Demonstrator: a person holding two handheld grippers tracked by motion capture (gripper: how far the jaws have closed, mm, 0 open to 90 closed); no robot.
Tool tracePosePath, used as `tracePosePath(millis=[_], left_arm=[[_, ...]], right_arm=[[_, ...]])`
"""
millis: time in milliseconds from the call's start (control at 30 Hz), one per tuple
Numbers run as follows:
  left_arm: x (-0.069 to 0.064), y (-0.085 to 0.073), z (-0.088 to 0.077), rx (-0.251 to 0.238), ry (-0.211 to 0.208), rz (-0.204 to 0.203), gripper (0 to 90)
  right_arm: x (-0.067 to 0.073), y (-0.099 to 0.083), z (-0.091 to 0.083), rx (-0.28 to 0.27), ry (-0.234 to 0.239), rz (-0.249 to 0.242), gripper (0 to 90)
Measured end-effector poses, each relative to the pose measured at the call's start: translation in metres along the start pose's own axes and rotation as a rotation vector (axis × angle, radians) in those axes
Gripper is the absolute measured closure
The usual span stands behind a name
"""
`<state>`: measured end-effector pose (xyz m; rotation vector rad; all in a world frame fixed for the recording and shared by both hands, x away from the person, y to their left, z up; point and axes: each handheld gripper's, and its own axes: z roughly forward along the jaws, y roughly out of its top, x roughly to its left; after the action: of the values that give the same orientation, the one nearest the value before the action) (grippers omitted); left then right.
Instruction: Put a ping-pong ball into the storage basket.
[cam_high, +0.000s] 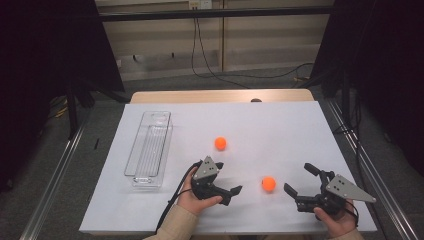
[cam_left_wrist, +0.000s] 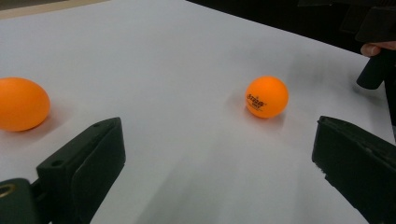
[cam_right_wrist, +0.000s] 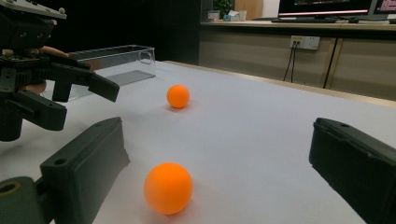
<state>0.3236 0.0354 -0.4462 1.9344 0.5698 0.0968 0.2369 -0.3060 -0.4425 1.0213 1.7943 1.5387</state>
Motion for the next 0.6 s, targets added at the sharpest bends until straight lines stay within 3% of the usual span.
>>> tracePosePath(millis=[600], left_arm=[[-0.0019, 0.002, 0.007, 0.019, -0.013, 0.005, 2.7]], right_arm=[[-0.0003, 0.0, -0.0001, -0.001, -0.001, 0.0, 3.0]])
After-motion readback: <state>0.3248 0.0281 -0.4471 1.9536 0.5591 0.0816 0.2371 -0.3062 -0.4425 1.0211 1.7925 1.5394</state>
